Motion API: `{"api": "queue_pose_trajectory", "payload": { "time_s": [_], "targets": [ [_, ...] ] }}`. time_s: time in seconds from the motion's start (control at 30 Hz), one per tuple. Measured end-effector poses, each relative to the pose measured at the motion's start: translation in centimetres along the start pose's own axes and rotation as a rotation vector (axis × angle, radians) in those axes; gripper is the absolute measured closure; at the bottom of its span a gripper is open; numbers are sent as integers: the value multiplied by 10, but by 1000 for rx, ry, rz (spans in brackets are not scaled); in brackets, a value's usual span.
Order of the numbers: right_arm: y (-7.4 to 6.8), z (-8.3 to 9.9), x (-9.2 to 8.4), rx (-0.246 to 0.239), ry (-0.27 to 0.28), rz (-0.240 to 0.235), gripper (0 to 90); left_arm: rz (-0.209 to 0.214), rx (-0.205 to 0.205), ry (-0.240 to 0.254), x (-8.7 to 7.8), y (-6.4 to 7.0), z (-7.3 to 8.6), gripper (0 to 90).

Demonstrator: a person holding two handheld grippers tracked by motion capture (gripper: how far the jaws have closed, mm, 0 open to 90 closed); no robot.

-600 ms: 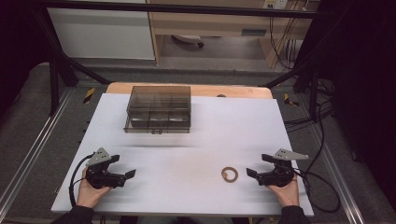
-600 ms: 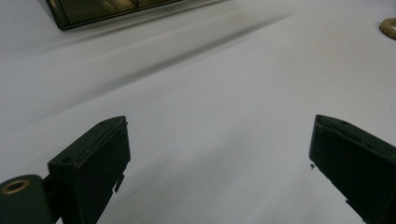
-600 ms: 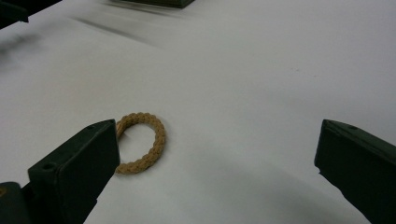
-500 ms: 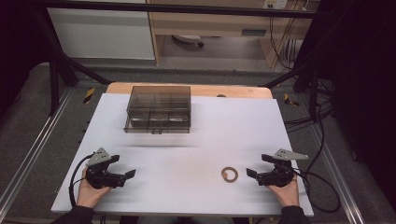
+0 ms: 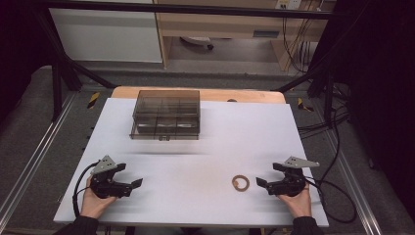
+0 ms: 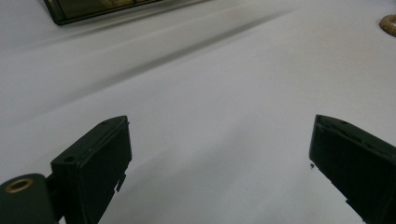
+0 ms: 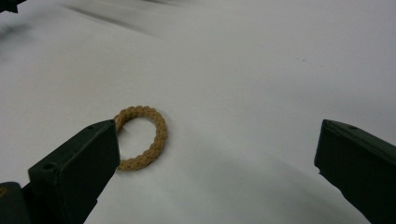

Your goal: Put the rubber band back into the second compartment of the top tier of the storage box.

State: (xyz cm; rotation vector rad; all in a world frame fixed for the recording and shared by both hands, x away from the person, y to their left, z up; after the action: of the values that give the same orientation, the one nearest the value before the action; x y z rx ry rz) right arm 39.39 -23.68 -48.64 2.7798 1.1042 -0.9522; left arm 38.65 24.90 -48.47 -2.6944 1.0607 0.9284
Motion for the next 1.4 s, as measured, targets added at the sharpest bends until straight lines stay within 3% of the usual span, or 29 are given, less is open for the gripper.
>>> {"api": "queue_pose_trajectory", "payload": {
  "time_s": [0.83,1.4],
  "targets": [
    [-21,-5,18,-23,-61,-7,25,-8,-7,3,-1,0,0,50],
    [-34,-7,31,-49,-99,-11,118,-6,-11,3,-1,-1,0,50]
  ]
}}
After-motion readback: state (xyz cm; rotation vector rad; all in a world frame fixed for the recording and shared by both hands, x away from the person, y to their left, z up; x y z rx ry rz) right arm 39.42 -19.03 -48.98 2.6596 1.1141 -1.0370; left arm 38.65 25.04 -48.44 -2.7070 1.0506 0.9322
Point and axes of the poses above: each handheld gripper's, and its own axes: x roughly forward along the jaws, z roughly out of its underside, y roughly to its right, the point moved 7 cm from there along x, roughly forward along the jaws
